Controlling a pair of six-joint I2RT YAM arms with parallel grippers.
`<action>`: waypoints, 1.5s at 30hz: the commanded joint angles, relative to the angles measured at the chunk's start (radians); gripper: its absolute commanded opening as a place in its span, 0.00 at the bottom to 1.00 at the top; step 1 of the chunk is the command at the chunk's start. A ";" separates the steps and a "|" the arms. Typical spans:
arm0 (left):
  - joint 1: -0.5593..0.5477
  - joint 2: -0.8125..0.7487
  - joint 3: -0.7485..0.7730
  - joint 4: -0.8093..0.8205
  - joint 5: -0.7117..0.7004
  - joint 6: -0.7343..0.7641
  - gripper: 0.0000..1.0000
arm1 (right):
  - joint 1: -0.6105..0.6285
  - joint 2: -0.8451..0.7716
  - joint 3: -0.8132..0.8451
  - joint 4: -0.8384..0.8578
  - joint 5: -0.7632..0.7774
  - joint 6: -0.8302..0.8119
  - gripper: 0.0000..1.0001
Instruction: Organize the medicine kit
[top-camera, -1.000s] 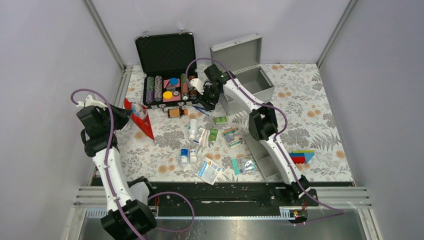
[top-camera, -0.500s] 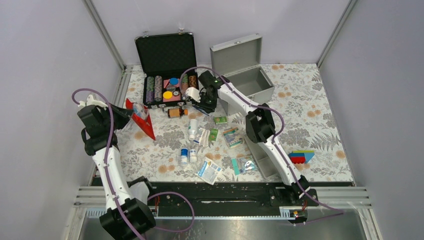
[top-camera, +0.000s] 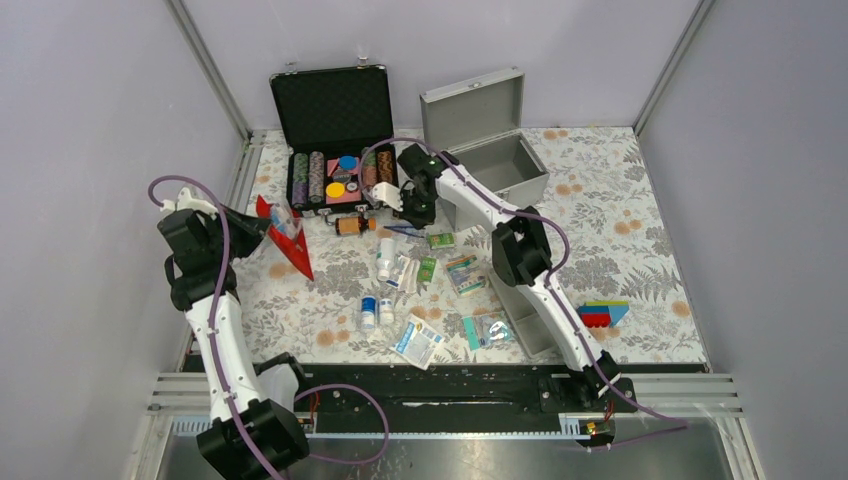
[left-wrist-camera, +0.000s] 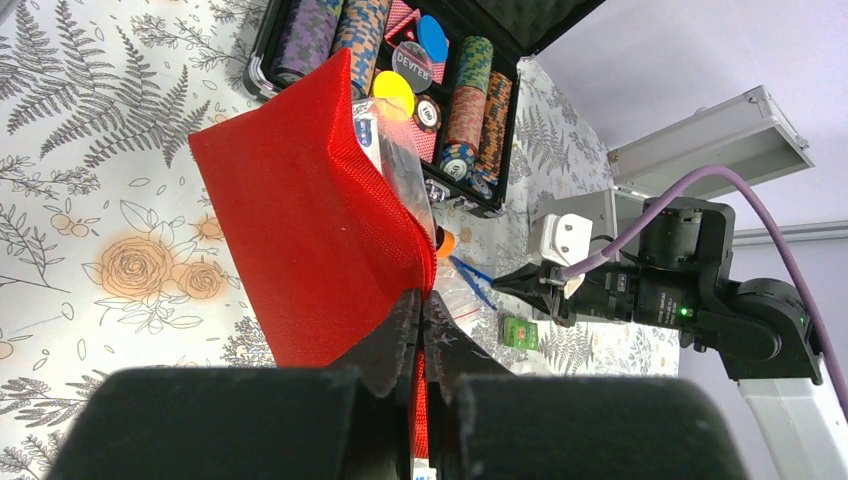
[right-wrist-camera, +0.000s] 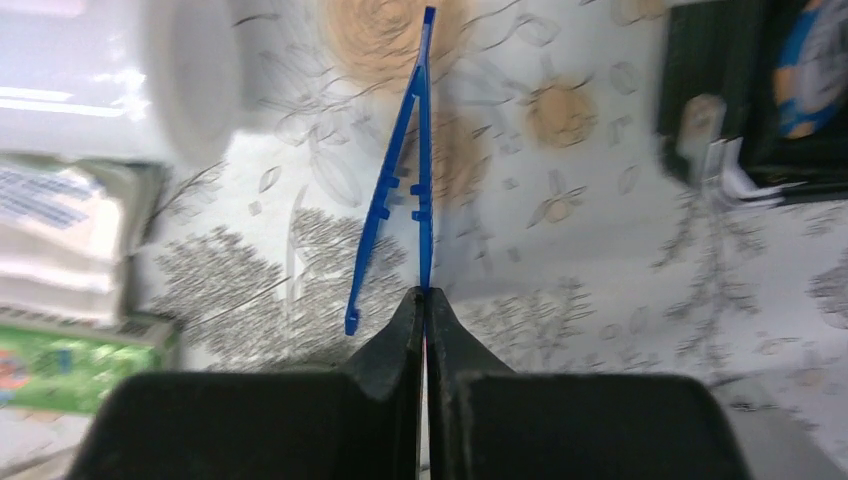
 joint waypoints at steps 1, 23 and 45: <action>-0.008 -0.006 0.028 0.065 0.040 0.010 0.00 | -0.021 -0.095 -0.010 -0.177 -0.103 0.057 0.00; -0.443 0.414 0.312 0.075 0.319 0.161 0.00 | -0.144 -0.733 -0.462 0.119 -0.424 0.468 0.00; -0.787 1.004 0.813 -0.495 0.760 0.720 0.00 | -0.142 -1.351 -1.366 0.416 -0.341 -0.479 0.00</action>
